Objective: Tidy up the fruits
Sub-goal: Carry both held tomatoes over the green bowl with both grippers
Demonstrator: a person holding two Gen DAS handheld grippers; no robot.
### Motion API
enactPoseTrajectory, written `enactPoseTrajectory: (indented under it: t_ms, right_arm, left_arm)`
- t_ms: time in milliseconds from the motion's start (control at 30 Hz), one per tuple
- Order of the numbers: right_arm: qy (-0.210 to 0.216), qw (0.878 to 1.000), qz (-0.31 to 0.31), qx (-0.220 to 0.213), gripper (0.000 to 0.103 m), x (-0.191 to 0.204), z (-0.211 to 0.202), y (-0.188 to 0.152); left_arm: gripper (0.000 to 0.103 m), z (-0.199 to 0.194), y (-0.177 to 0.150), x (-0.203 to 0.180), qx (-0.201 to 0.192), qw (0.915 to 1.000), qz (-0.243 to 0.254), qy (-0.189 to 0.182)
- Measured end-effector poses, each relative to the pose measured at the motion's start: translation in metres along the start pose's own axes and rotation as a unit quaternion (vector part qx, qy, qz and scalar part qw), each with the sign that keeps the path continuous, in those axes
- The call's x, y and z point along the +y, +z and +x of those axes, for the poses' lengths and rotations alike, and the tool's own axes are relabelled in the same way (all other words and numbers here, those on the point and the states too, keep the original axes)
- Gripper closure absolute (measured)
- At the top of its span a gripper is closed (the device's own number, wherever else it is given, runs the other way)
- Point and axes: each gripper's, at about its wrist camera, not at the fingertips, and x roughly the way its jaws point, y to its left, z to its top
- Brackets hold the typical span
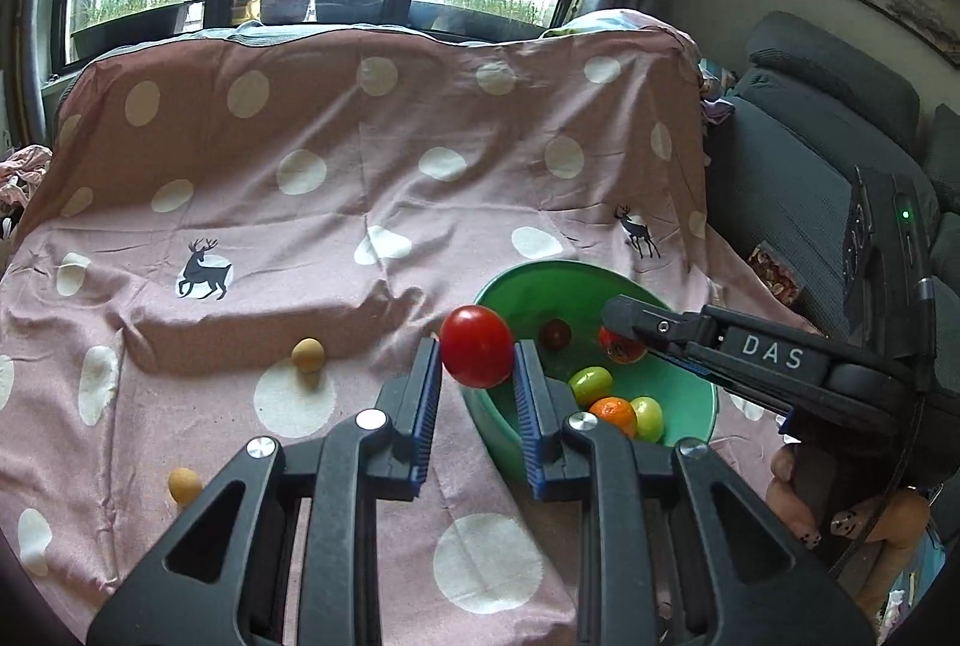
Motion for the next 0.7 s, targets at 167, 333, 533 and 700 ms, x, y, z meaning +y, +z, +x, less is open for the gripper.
enactPoseTrajectory:
  t_ms: [167,333,533,700]
  right_arm:
    - [-0.029,1.0,0.011,-0.007,0.07,-0.017,-0.004,0.004]
    - [-0.041,0.999,0.027,-0.003,0.07,-0.034,-0.003,0.007]
    - [-0.082,0.996,0.028,0.002,0.07,-0.044,0.001,0.007]
    - [-0.089,0.995,0.034,0.016,0.07,-0.053,0.006,0.007]
  left_arm:
    - [0.079,0.016,-0.003,-0.021,0.015,0.9997,0.014,-0.012]
    - [0.079,0.032,-0.007,-0.037,0.035,0.9988,0.029,-0.017]
    - [0.079,0.05,-0.014,-0.048,0.069,0.9964,0.028,-0.04]
    - [0.079,0.065,-0.019,-0.055,0.094,0.9942,0.029,-0.045]
